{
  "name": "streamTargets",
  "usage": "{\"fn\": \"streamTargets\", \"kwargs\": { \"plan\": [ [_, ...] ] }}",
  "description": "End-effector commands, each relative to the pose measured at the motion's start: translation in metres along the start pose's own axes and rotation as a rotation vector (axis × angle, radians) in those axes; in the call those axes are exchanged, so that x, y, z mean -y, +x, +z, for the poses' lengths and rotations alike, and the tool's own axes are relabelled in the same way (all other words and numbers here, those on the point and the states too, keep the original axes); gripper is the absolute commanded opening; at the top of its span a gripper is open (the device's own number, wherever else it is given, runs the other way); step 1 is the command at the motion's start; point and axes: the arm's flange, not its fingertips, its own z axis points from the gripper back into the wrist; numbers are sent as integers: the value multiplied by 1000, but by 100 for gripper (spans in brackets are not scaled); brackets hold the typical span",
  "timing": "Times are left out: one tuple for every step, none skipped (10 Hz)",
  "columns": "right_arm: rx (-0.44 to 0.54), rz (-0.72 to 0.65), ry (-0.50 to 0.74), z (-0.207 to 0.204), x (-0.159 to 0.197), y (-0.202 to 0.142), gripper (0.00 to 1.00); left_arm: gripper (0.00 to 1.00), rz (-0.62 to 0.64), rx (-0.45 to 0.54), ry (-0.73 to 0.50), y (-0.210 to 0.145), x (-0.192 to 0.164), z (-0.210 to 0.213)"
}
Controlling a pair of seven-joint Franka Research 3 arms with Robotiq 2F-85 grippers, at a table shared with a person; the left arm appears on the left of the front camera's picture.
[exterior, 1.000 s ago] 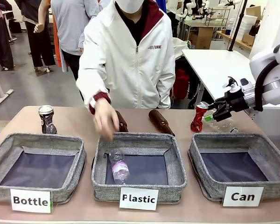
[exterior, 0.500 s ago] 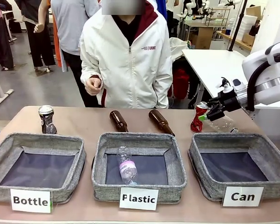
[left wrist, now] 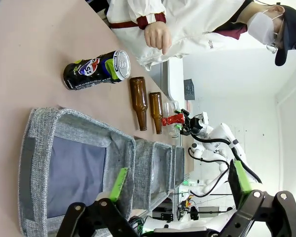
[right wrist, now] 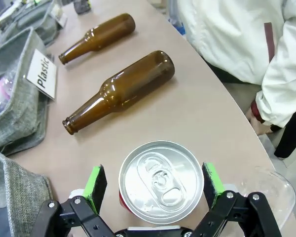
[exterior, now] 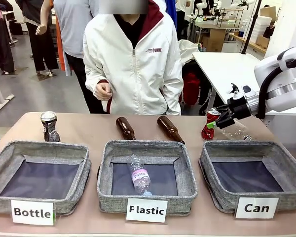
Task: Sort the can waste into the basket.
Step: Pick up the can waste from the table and place it in the right Fabric basket.
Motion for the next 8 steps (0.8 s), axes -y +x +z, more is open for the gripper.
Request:
{"fn": "streamTargets", "kwargs": {
  "plan": [
    [33, -28, 25, 3, 8, 4, 40, 100, -19, -13, 0, -2, 0, 2],
    [23, -45, 39, 4, 9, 3, 40, 100, -19, -13, 0, -2, 0, 2],
    [20, -47, 45, 3, 10, 3, 0, 100, -19, -13, 0, -2, 0, 2],
    [23, -47, 48, 4, 10, 4, 38, 100, -19, -13, 0, -2, 0, 2],
    [29, -44, 62, 4, 10, 3, 0, 100, -19, -13, 0, -2, 0, 2],
    [30, -43, 65, 4, 10, 3, 0, 100, -19, -13, 0, -2, 0, 2],
    [33, -44, 64, 3, 10, 3, 0, 100, -19, -13, 0, -2, 0, 2],
    [36, -41, 66, 3, 10, 4, 0, 100, -19, -13, 0, -2, 0, 2]
  ]
}}
